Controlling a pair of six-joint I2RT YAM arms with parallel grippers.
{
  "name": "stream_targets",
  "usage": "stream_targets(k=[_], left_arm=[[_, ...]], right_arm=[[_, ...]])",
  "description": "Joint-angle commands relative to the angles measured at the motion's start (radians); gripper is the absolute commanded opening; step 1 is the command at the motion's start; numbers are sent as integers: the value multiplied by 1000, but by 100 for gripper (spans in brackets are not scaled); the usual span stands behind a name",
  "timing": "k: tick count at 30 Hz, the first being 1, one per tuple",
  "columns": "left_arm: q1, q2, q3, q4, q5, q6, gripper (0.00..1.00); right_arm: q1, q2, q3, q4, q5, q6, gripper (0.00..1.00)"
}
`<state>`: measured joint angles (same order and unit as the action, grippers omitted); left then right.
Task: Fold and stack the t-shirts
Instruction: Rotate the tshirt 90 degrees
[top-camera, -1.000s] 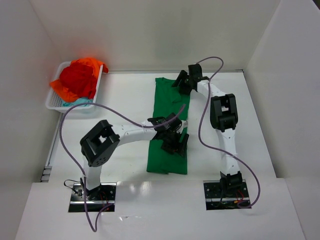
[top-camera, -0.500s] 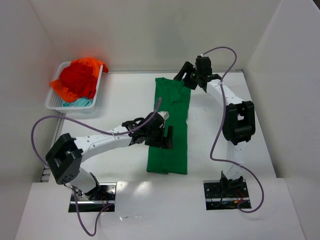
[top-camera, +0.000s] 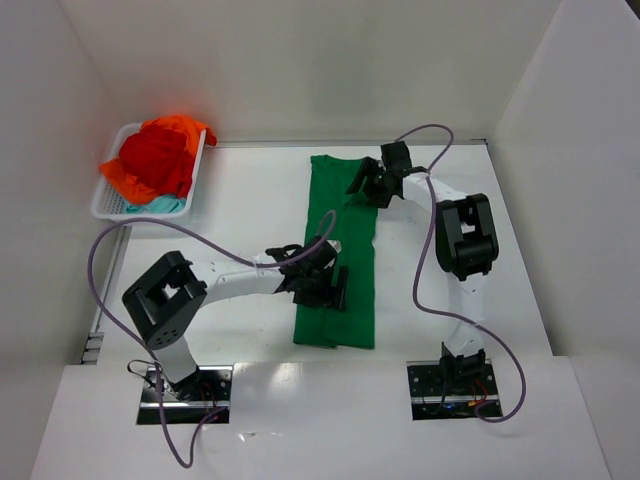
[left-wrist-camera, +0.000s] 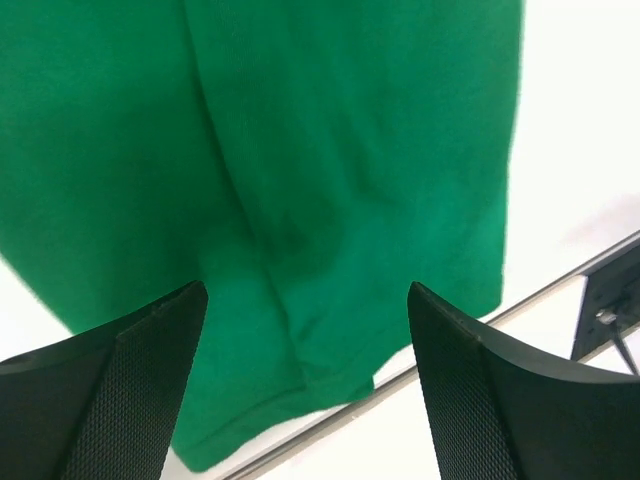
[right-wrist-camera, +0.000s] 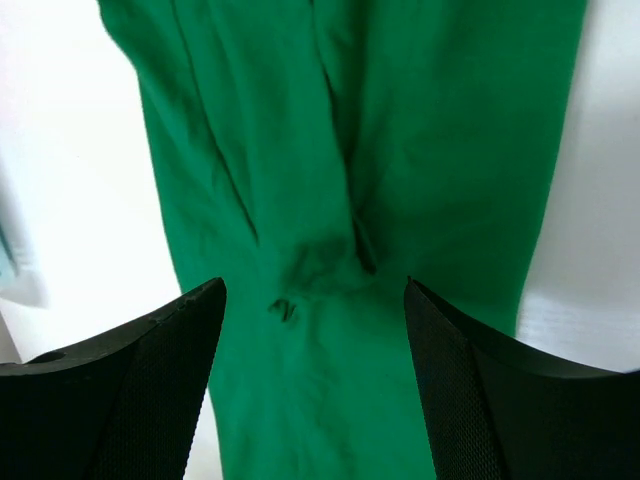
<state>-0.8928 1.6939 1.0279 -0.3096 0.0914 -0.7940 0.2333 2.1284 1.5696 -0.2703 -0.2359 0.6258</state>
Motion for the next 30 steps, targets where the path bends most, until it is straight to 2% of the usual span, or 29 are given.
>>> stream_targets(k=[1, 6, 7, 8, 12, 17, 18, 20, 24, 30], left_arm=[[0, 55, 30, 20, 59, -22, 88], [0, 93, 31, 40, 97, -22, 88], [0, 104, 31, 49, 109, -22, 88], [0, 104, 31, 49, 119, -22, 88], [0, 131, 51, 49, 142, -13, 88], [0, 131, 51, 58, 165, -4, 87], [0, 131, 51, 58, 174, -4, 87], [0, 131, 51, 58, 174, -4, 87], [0, 119, 41, 58, 174, -4, 87], [0, 89, 11, 49, 165, -13, 87]], right_arm=[[9, 41, 66, 33, 18, -28, 78], [9, 80, 116, 22, -3, -37, 69], [9, 93, 127, 22, -3, -37, 66], [9, 103, 127, 22, -12, -28, 57], [18, 114, 148, 13, -22, -18, 50], [37, 94, 148, 13, -31, -18, 50], [37, 94, 158, 13, -22, -18, 55], [37, 85, 158, 13, -22, -18, 59], [37, 76, 158, 13, -13, -18, 59], [46, 76, 179, -10, 23, -18, 49]])
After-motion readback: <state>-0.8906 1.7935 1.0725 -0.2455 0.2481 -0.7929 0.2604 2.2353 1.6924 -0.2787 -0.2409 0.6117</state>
